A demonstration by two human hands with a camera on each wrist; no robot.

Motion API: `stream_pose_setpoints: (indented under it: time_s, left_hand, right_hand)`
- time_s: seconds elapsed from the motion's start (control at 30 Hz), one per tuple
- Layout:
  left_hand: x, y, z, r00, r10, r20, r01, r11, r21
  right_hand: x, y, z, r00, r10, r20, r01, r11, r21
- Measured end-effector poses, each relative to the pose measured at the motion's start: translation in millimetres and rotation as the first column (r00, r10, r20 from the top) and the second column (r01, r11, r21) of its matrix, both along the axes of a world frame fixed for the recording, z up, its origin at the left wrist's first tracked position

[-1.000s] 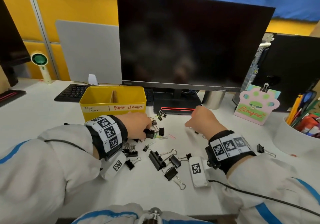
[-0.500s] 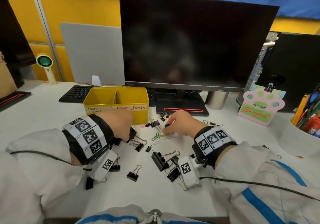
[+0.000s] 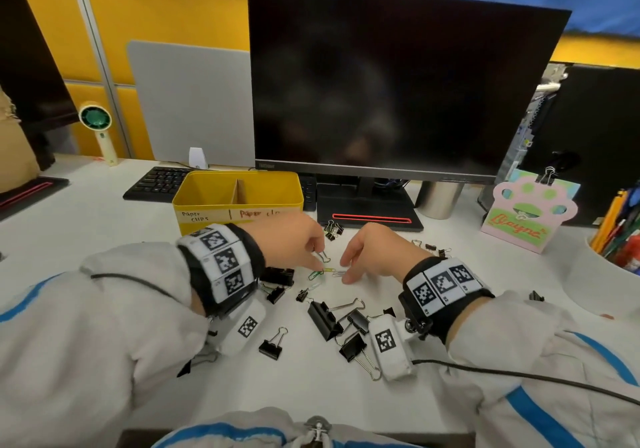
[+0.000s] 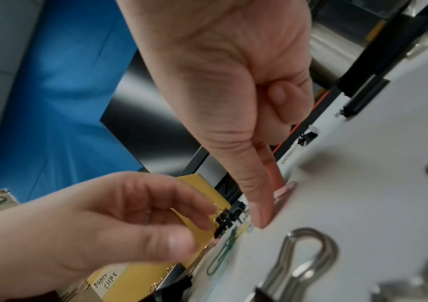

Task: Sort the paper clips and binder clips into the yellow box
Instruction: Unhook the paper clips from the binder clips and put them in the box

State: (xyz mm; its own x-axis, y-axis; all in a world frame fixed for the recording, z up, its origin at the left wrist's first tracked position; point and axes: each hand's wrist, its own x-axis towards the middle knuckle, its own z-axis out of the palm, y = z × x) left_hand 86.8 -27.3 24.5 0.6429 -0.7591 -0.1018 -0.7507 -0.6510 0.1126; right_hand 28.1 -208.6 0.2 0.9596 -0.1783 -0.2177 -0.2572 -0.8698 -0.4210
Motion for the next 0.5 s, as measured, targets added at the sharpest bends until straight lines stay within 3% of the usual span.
stream_pose_setpoints:
  time_s: [0.13,0.2,0.3,0.43,0.5]
  left_hand:
    - [-2,-24,-11,0.998,-0.033,-0.045,0.04,0.985,0.171]
    - [-3,-30,-11,0.998,-0.039,-0.045,0.046,0.982,0.181]
    - [-2,-30,-15,0.997,0.012,-0.078,-0.003,0.993,0.119]
    - [1,-20,-20,0.934,0.116,-0.338,-0.145,0.988,-0.061]
    - [5,-14,-21,0.906,0.146,-0.397,-0.207,0.972,-0.114]
  right_hand:
    - [-1,-1,-5,0.997,0.008,0.071,-0.013,0.997,0.074]
    - [-1,-1,-8,0.996,0.023,0.082,-0.03,0.996,0.089]
    - [-2,0,-11,0.993,0.084,0.078,-0.09,0.992,0.084]
    - [-2,-4,-17,0.994,0.104,0.043,-0.106,0.992,0.063]
    - [-3,-6,-17,0.997,0.026,0.079,-0.039,0.985,0.168]
